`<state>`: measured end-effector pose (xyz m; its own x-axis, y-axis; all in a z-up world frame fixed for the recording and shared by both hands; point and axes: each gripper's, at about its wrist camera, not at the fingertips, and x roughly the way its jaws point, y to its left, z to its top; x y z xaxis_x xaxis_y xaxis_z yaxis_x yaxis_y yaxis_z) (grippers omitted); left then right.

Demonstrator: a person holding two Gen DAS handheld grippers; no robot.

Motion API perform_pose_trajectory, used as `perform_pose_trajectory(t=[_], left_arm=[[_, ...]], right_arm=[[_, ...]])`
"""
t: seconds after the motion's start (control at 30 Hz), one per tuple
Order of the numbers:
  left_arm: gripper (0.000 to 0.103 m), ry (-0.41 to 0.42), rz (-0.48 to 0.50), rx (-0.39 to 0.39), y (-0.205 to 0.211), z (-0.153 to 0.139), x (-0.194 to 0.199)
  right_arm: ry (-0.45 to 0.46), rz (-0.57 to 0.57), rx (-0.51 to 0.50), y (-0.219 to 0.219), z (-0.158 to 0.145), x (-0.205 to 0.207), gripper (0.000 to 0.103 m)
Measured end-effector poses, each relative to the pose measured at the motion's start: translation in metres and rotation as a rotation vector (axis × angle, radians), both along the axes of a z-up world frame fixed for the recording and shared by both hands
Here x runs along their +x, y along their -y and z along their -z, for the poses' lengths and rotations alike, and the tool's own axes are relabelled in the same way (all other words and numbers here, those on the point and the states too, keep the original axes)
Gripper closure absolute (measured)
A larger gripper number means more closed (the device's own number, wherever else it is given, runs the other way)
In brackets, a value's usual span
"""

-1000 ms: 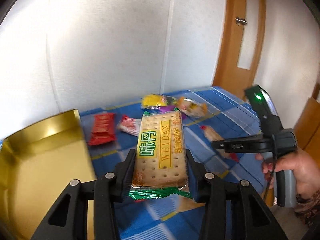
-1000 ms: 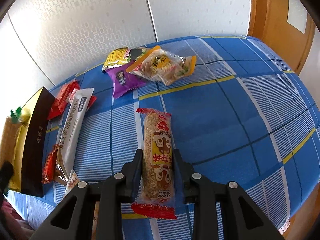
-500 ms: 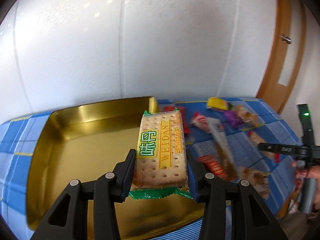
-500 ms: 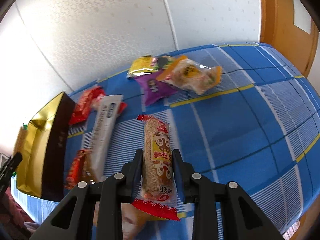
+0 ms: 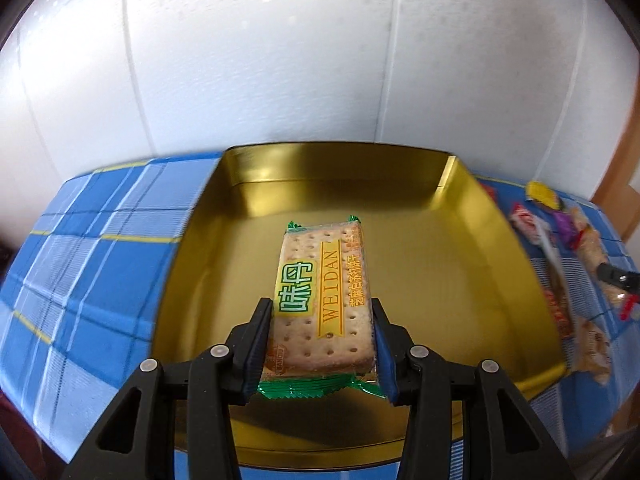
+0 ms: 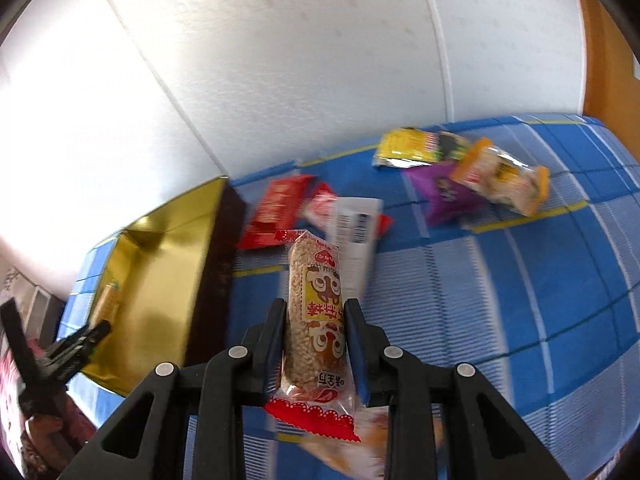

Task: Organize snacks
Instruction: 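Carry both packs into the gold tray and open both tools to release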

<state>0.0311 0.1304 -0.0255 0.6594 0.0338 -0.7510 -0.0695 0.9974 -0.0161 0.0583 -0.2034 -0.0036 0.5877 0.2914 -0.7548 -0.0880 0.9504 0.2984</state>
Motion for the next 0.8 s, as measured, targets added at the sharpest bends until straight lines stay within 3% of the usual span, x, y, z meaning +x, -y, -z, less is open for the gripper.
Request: perform_pose_trajectory(t=[0.47,0.7,0.8], left_arm=[[0.057,-0.048,-0.078,0.061,-0.042,0.012,-0.013],[0.054,-0.055,-0.066,0.112,-0.034,0.015,-0.014],[0.054,-0.036,-0.060,0.079,-0.036,0.010,-0.017]], right_arm=[[0.050,-0.161,0.044,-0.083,-0.008,0.003,0.074],[0.067,-0.263,0.027,-0.131,-0.005,0.001,0.074],[0.054,-0.303,-0.001,-0.154,0.004,0.001,0.074]])
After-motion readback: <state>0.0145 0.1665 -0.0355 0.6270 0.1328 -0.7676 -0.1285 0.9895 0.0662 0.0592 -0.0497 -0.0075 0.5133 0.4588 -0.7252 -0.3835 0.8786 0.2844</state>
